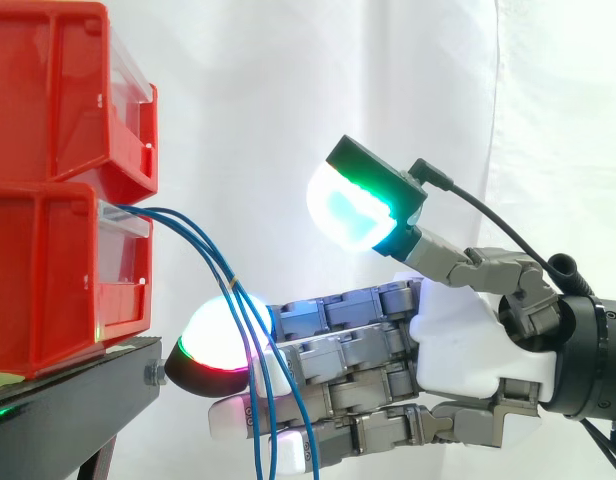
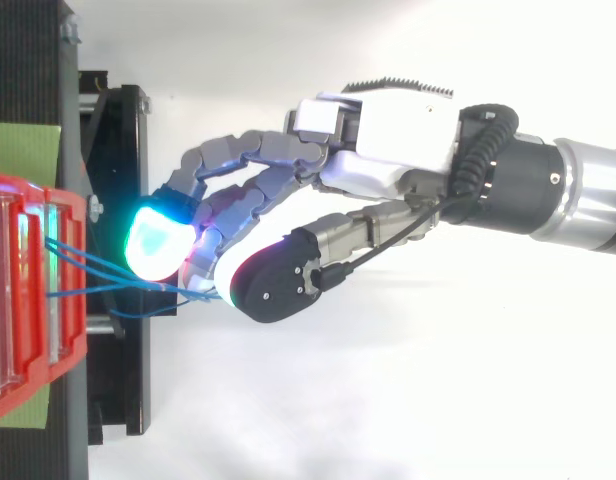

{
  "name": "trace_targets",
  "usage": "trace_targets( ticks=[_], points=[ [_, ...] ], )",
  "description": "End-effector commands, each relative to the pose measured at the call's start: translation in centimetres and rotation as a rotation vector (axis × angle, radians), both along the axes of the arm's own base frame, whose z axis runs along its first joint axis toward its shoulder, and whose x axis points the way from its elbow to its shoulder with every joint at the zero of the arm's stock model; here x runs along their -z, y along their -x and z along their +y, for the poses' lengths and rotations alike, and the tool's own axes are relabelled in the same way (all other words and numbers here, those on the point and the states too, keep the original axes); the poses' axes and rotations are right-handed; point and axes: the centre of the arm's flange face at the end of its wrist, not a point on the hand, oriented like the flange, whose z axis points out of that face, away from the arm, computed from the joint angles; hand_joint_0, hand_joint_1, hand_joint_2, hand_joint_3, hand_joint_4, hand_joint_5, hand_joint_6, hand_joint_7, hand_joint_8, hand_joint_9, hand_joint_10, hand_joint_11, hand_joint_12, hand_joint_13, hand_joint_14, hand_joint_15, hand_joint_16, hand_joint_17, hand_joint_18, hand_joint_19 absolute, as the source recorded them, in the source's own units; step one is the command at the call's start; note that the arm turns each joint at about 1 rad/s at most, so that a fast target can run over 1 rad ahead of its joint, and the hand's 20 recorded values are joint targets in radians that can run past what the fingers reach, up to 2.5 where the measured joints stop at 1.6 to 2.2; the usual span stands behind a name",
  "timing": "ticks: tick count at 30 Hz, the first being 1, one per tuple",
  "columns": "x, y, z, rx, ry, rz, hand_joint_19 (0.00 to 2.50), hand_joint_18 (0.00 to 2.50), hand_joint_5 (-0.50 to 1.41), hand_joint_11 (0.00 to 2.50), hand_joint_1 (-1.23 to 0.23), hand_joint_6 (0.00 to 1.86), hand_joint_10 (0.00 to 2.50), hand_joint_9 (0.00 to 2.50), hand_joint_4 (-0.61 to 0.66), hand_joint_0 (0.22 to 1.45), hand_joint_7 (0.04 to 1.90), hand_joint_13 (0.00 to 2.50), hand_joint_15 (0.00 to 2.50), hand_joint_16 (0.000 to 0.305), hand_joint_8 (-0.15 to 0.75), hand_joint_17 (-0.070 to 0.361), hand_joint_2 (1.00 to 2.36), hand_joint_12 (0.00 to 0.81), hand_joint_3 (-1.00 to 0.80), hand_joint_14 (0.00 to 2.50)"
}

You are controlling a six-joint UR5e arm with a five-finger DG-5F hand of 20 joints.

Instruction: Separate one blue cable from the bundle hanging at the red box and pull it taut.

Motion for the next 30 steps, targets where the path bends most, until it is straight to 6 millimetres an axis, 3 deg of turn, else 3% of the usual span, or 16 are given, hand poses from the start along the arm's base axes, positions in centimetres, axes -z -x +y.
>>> trace_targets(
  ticks=[1,9,13,30],
  points=[
    [-0.1,0.0,-0.3,0.004,0.0,-0.001,0.49,0.52,-0.15,0.47,-0.62,0.5,0.01,0.78,0.35,0.55,0.88,0.56,0.28,0.048,0.345,0.107,1.0,0.359,-0.5,0.01],
    [0.0,0.0,-0.4,0.006,0.004,-0.004,0.48,0.51,-0.15,0.47,-0.62,0.5,0.01,0.78,0.35,0.55,0.88,0.55,0.28,0.048,0.346,0.107,1.0,0.36,-0.5,0.01],
    [1.4,-0.5,-0.4,0.005,0.003,0.007,0.49,0.51,-0.15,0.46,-0.62,0.5,0.01,0.79,0.35,0.55,0.88,0.55,0.28,0.047,0.347,0.106,1.0,0.359,-0.5,0.01],
    [0.7,-1.4,0.8,-0.011,0.01,-0.031,0.49,0.53,-0.15,0.5,-0.7,0.5,0.01,0.83,0.32,0.6,0.93,0.59,0.29,0.043,0.335,0.097,1.0,0.344,-0.5,0.01]
  ],
)
